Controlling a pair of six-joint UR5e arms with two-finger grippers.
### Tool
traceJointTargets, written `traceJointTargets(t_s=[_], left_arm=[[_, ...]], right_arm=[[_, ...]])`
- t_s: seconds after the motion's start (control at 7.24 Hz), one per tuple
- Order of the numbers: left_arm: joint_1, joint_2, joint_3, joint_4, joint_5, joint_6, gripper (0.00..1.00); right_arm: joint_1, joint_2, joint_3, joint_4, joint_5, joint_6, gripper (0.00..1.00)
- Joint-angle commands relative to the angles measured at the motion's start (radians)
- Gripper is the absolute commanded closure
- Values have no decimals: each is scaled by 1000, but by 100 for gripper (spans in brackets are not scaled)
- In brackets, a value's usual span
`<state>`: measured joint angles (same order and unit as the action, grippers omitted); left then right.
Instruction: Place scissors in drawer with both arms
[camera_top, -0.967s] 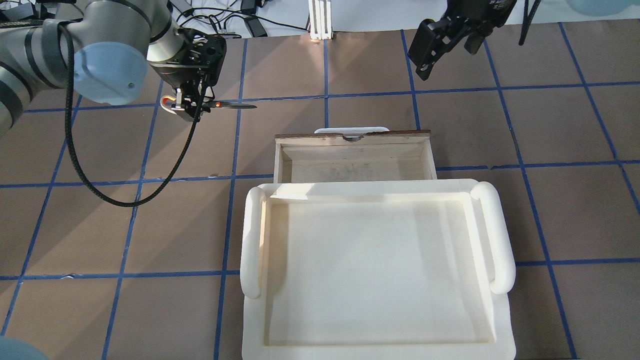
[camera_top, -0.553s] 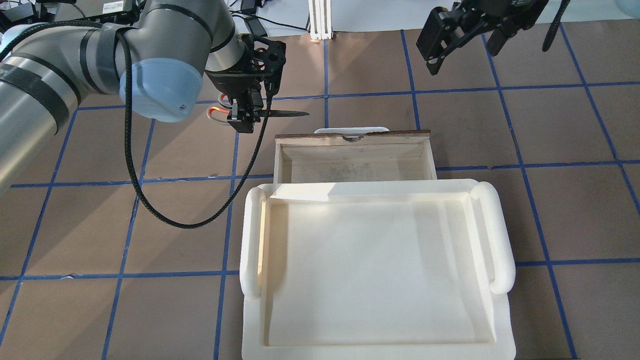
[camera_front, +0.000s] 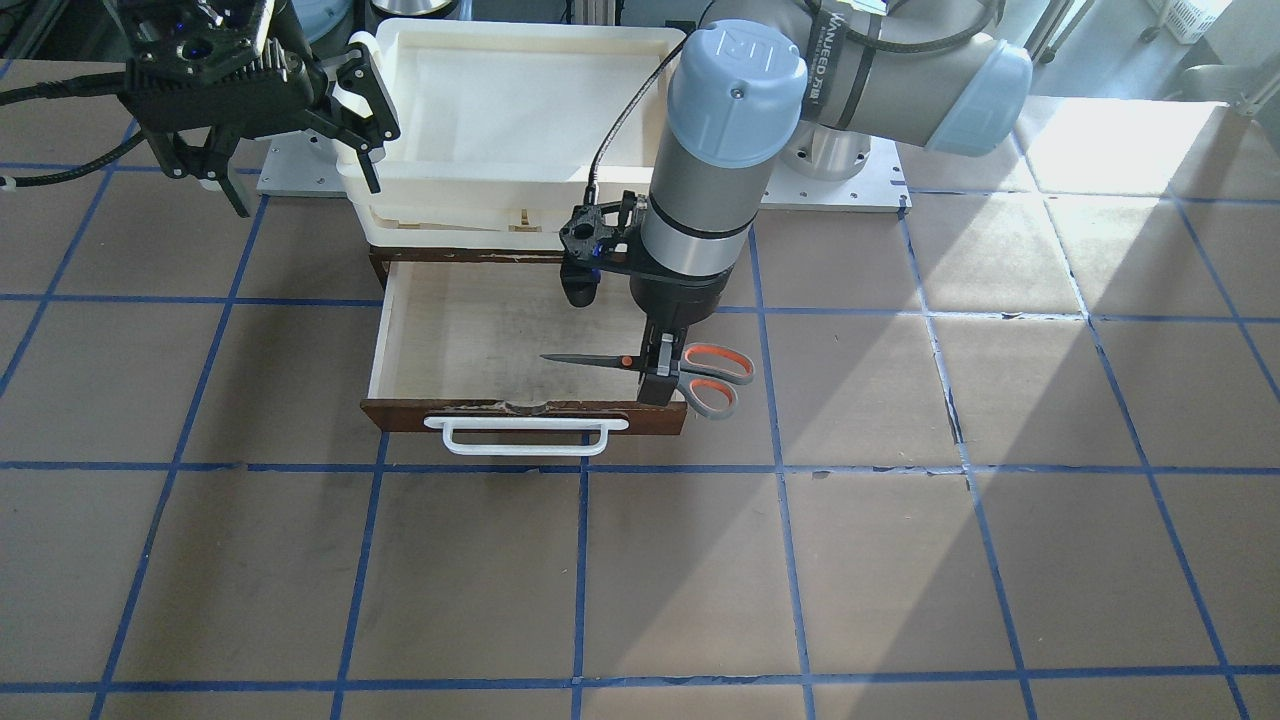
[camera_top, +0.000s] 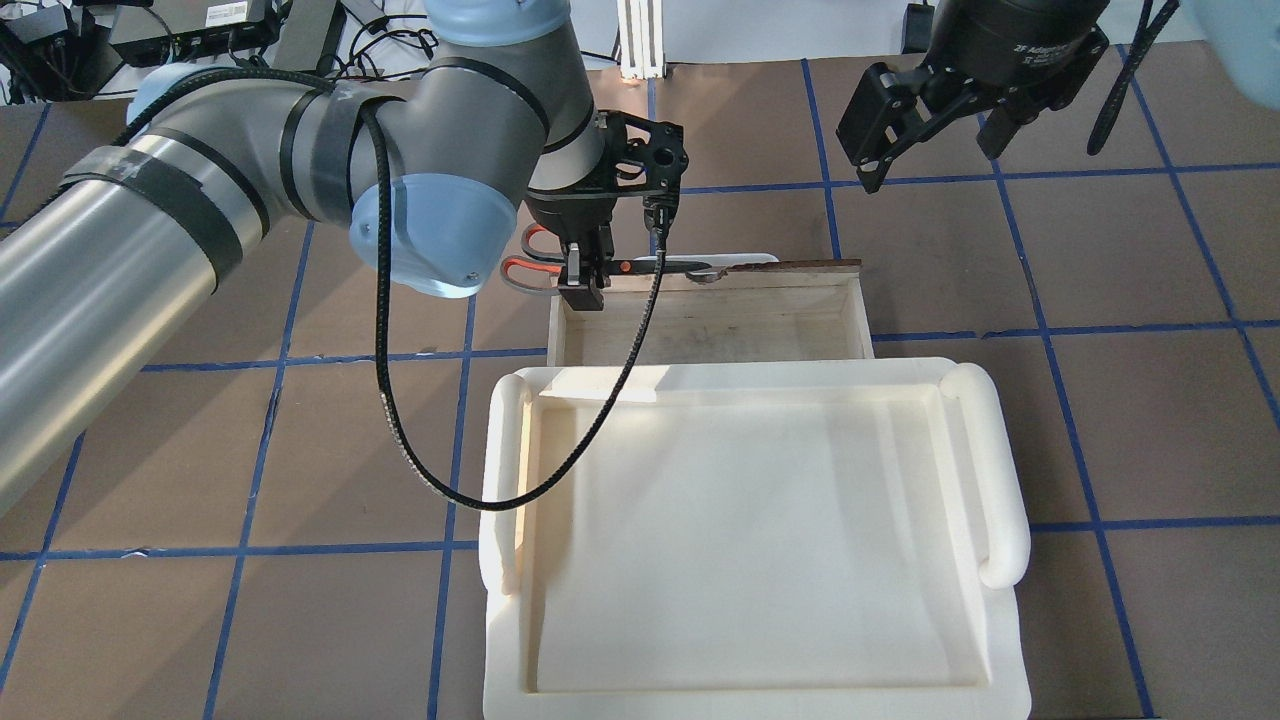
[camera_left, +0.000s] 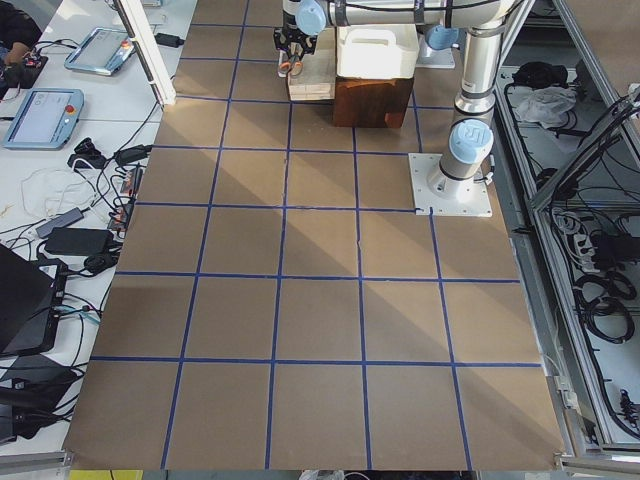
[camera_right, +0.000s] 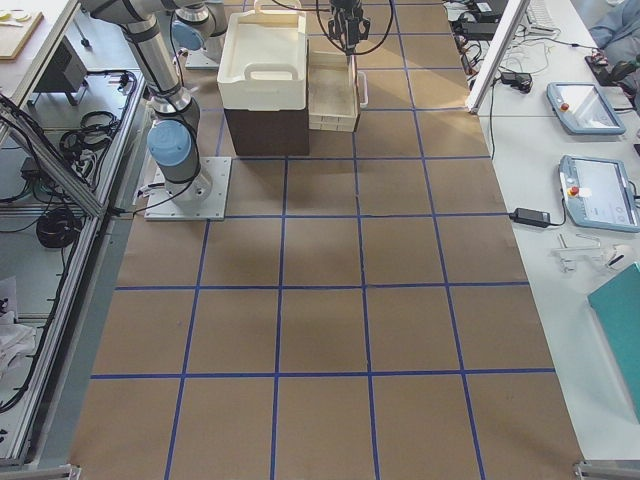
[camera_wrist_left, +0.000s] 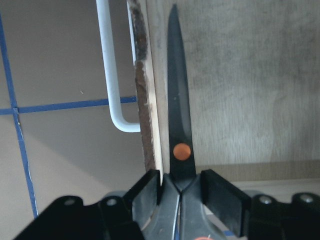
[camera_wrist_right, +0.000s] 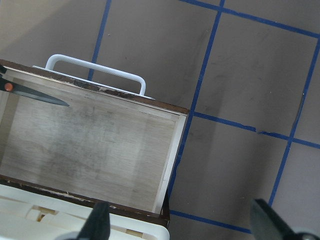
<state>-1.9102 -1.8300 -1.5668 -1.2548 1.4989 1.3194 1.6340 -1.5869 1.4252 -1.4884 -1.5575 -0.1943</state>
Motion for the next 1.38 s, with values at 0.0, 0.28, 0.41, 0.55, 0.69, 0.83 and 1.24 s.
traceJointTargets(t_s=[0.0, 0.28, 0.41, 0.55, 0.69, 0.83, 1.24], left_arm=[[-36, -8, -22, 0, -31, -32, 100], [-50, -2, -67, 2, -46, -57, 100], [-55, 0, -68, 0, -46, -65, 100], [-66, -8, -68, 2, -46, -81, 100], [-75, -12, -68, 6, -46, -115, 100], [-76, -14, -70, 5, -46, -115, 100], [-76, -20, -72, 5, -46, -118, 100]], right_arm=[[-6, -7, 4, 14, -4, 63, 0], [-8, -13, 9, 14, -4, 67, 0], [-8, -15, 9, 13, -4, 67, 0], [-8, -18, 9, 14, -4, 67, 0], [-8, -21, 9, 14, -4, 67, 0], [-8, -21, 9, 14, -4, 67, 0], [-8, -21, 9, 13, -4, 69, 0]])
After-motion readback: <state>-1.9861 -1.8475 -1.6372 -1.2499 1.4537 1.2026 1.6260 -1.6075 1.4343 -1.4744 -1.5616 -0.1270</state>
